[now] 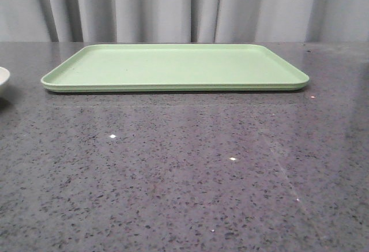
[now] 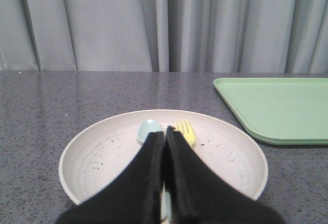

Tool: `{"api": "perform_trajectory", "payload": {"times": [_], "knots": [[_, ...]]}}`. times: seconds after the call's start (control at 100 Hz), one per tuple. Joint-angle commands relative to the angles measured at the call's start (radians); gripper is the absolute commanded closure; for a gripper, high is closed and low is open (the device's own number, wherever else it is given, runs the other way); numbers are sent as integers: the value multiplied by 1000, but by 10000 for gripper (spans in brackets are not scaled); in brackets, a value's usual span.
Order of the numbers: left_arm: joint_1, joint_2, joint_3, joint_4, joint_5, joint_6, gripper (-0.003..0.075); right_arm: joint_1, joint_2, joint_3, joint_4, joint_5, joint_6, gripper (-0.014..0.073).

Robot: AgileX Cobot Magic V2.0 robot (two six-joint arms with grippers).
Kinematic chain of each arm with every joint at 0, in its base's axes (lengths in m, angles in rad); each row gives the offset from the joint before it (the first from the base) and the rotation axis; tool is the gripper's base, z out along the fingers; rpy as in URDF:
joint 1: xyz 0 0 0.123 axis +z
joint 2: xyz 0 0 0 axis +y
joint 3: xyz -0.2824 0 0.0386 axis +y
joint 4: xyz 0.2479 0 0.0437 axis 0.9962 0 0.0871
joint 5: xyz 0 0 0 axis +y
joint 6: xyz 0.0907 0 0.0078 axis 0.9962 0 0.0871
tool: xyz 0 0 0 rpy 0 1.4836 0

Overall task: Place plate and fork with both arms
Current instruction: 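Move the left gripper over the white plate and open it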

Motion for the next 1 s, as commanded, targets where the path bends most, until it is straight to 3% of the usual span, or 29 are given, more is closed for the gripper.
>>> {"api": "perform_trajectory", "payload": {"times": [0.0, 0.29, 0.65, 0.81, 0.99], "knots": [[1, -30, -49, -29, -51, -2, 741, -4, -16, -48, -12, -102, -13, 662], [1, 75, -332, -45, 239, -2, 741, -4, 151, -272, 16, 96, -3, 662], [1, 370, -672, -165, 672, -4, 741, -4, 471, -640, 15, 542, -3, 662], [1, 510, -765, -198, 800, -4, 741, -4, 557, -741, 17, 712, -3, 662], [1, 602, -787, -301, 866, -4, 741, -4, 582, -756, 23, 784, -3, 662]]}}
